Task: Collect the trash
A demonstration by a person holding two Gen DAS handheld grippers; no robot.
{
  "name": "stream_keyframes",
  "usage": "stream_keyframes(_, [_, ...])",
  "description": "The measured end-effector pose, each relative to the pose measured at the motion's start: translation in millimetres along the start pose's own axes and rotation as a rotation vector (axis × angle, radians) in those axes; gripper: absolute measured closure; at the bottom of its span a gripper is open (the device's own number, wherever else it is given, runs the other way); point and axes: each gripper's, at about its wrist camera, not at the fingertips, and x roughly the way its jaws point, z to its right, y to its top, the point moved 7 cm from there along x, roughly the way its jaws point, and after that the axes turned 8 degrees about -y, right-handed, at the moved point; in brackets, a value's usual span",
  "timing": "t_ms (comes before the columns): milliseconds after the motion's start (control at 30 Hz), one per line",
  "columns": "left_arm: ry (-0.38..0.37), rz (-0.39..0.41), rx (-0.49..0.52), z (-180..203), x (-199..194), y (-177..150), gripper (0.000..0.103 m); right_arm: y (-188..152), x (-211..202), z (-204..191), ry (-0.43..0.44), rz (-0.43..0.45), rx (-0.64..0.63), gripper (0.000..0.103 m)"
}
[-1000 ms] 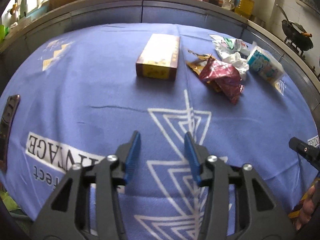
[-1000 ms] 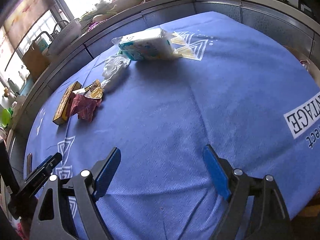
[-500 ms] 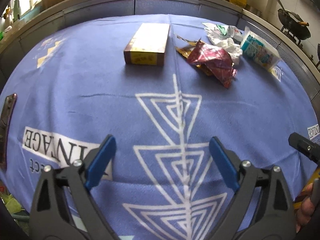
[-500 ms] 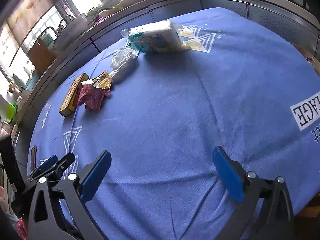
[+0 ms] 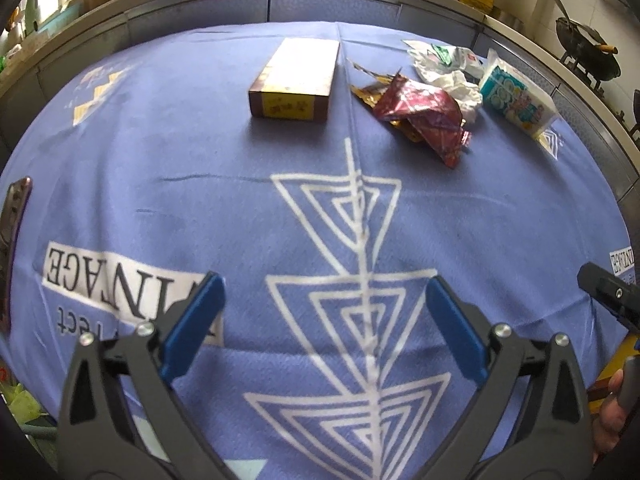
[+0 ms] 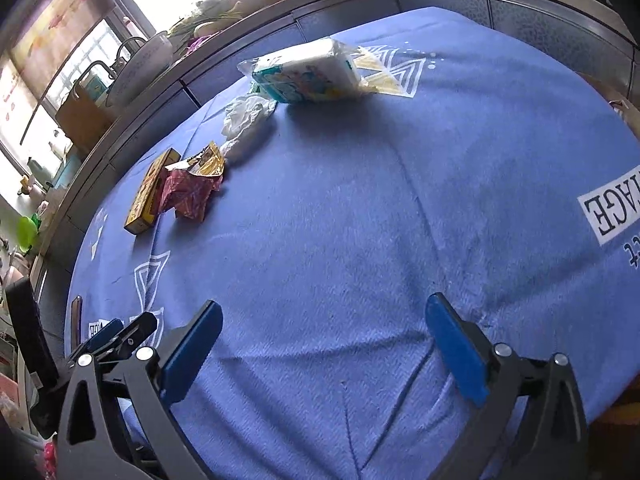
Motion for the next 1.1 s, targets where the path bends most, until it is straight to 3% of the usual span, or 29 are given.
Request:
stream_keyframes(267, [0.012, -0.003, 0.002, 1, 1, 0, 0.006, -3, 1, -3, -0.032, -0.009, -0.034, 0.005])
stream_keyframes(533, [-0.024, 0.010, 0.030, -3, -3, -3, 0.006, -2, 1, -5, -0.049, 0.024, -0.033, 0.003])
stream_keyframes(667, [0.005, 0.038, -0.030, -19, -8, 0, 0.006, 0, 3, -11, -0.035, 0.035, -0.056, 0.005])
stream_keyframes(767, [0.016, 0.058, -0.071, -36, -11, 8, 0.011, 3, 4, -19, -0.011, 0.042, -0.086, 0.016])
stream_keyframes(900, [0.011, 0.084, -0.031, -47, -13, 33, 0.015, 3, 9, -40, 0.022, 0.036, -0.180, 0.035])
stream_keyframes(1100, [0.024, 0.158, 0.036, -44, -12, 88, 0.015, 5, 19, -69, 0.061, 0.034, -0.290, 0.045])
